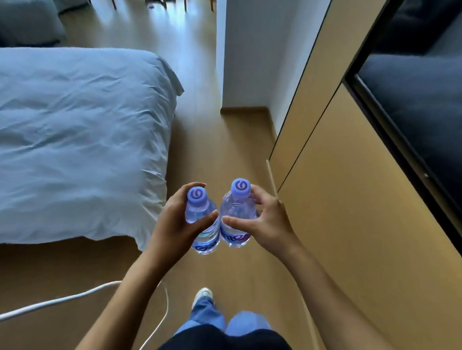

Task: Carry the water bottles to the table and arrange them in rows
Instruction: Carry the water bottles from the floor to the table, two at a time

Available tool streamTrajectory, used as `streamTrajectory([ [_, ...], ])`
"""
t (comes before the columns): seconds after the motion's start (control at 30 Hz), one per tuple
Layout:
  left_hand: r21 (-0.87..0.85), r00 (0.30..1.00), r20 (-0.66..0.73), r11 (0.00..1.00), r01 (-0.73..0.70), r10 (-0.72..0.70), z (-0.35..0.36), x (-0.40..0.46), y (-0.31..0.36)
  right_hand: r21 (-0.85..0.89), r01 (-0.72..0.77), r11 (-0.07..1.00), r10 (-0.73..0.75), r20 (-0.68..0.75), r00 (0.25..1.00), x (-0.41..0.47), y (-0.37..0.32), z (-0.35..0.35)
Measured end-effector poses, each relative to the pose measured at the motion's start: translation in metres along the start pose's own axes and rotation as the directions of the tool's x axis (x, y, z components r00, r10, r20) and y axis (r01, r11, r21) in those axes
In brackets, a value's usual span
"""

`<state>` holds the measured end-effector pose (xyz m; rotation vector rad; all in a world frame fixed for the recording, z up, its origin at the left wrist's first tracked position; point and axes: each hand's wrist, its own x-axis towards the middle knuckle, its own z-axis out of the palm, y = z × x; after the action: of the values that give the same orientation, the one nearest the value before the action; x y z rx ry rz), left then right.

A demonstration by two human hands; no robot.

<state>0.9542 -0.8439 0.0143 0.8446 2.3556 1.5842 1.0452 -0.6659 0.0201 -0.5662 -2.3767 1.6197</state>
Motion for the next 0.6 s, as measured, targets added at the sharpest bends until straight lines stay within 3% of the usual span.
streamTrajectory([
  [0.37, -0.027, 1.000, -0.021, 1.000, -0.003, 0.002, -0.012, 0.234, -0.048, 0.046, -0.027, 0.999, 0.030, -0.067, 0.997, 0.233, -0.004, -0.002],
  [0.6, -0.021, 0.998, -0.050, 0.999, 0.028, -0.029, -0.004, 0.419, -0.072, 0.018, 0.049, 0.999, -0.047, -0.064, 0.997, 0.425, -0.010, -0.028],
])
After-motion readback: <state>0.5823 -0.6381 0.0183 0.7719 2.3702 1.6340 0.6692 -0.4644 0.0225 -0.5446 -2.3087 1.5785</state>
